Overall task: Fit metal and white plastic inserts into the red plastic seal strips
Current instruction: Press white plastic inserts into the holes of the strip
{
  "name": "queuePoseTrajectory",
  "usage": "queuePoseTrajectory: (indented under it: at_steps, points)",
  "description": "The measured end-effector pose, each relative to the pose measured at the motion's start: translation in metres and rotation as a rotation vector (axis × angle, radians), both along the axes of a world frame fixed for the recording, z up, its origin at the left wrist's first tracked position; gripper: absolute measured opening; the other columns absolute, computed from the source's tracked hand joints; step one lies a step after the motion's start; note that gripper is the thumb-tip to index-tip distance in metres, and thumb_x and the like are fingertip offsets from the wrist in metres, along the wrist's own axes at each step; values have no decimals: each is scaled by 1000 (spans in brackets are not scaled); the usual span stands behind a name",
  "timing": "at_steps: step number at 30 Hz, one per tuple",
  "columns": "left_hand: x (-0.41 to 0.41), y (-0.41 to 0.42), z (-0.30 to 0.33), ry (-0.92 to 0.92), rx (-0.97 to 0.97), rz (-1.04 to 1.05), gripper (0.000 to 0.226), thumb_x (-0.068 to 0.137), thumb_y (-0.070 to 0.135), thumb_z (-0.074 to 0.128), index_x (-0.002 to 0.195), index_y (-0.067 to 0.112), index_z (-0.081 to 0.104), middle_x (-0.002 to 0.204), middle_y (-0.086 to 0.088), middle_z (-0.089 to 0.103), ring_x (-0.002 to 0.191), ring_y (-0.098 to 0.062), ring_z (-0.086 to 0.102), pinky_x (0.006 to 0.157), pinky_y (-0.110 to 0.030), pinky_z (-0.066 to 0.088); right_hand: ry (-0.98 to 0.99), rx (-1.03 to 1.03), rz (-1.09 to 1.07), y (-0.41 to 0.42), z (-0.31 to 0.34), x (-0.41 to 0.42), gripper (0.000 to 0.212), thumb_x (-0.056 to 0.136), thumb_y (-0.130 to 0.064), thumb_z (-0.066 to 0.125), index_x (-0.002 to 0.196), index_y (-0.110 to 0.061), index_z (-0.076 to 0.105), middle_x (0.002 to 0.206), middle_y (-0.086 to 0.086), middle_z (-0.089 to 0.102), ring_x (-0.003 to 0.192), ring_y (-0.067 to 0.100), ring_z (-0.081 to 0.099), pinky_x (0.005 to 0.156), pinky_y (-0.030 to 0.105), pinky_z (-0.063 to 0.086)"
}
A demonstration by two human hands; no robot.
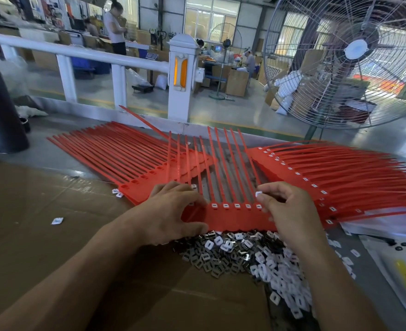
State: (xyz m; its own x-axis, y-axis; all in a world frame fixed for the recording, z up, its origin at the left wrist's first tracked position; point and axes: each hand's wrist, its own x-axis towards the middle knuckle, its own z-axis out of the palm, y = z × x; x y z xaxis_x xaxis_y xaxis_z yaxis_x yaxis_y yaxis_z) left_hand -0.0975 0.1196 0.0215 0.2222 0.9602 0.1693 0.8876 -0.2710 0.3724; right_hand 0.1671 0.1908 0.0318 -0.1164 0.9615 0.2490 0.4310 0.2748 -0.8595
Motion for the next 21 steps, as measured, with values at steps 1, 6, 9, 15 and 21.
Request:
queuePoseTrajectory:
  at_steps: [1,6,9,15,21]
  points:
    - [0,0,0,1,0,1,62,82,78,54,135,46,49,135,24,45,133,-4,28,109,-33,17,1,3,-25,3,-1,3,13,94,-21,74,92,-34,75,89,-19,75,79,5,72,75,34,57]
    - [1,0,1,8,-11,4,61,83,75,55,137,46,48,138,22,45,135,-3,26,109,-32,16,-9,3,-102,9,-3,10,13,92,-22,76,90,-35,75,93,-14,75,86,12,72,80,38,58]
    - [1,-1,2,17,-24,9,63,83,76,55,139,46,47,140,22,45,137,-4,25,112,-34,17,-38,4,-118,11,-4,13,13,93,-21,75,91,-33,75,96,-13,74,89,15,72,84,40,57]
    - [2,-2,2,14,-54,20,65,83,75,55,140,47,46,144,21,43,140,-4,21,114,-37,15,-112,-28,-123,12,-3,19,9,94,-22,74,95,-31,76,97,-12,73,92,15,71,85,35,54]
    - [2,-2,2,13,-60,23,64,83,74,56,140,48,45,143,22,43,139,-4,22,115,-36,15,-176,-22,-128,13,-4,23,11,93,-19,76,96,-29,77,96,-14,71,92,1,63,71,15,40]
